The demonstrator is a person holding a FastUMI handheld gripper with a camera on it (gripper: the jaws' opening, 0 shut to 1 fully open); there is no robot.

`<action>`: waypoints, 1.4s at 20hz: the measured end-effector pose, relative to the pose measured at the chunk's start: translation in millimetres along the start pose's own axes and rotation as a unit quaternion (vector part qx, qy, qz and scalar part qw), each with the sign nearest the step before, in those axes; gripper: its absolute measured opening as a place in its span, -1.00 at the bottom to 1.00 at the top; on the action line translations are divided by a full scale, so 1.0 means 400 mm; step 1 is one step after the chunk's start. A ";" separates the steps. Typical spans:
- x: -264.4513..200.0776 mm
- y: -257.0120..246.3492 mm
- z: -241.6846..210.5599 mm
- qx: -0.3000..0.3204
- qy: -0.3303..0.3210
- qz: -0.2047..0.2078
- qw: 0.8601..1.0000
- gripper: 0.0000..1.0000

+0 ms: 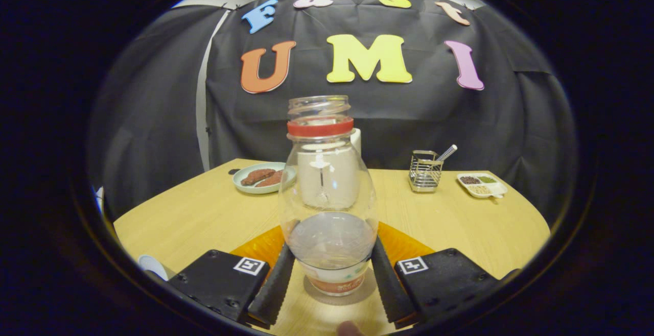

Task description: Take the bottle from table, then pour the juice into the cup, finally place the bottle on the coaster

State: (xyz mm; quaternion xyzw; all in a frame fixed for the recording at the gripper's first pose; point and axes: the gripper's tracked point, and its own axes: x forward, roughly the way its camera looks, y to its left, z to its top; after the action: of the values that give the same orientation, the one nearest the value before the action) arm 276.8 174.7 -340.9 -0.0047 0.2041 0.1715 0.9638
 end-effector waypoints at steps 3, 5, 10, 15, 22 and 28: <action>0.003 -0.003 -0.006 -0.004 -0.002 0.001 1.000 0.62; 0.006 -0.005 -0.004 -0.005 -0.003 0.001 1.000 0.63; 0.005 -0.015 -0.024 -0.012 0.000 -0.003 1.000 0.76; 0.003 -0.027 -0.027 -0.006 -0.003 -0.013 1.000 0.97; -0.052 -0.014 0.058 0.002 -0.041 -0.022 0.999 0.99; -0.164 -0.012 0.224 0.014 -0.088 -0.024 0.996 0.99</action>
State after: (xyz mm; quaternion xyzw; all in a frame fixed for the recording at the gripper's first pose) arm 257.4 155.6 -233.2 0.0194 0.1204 0.1450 0.9819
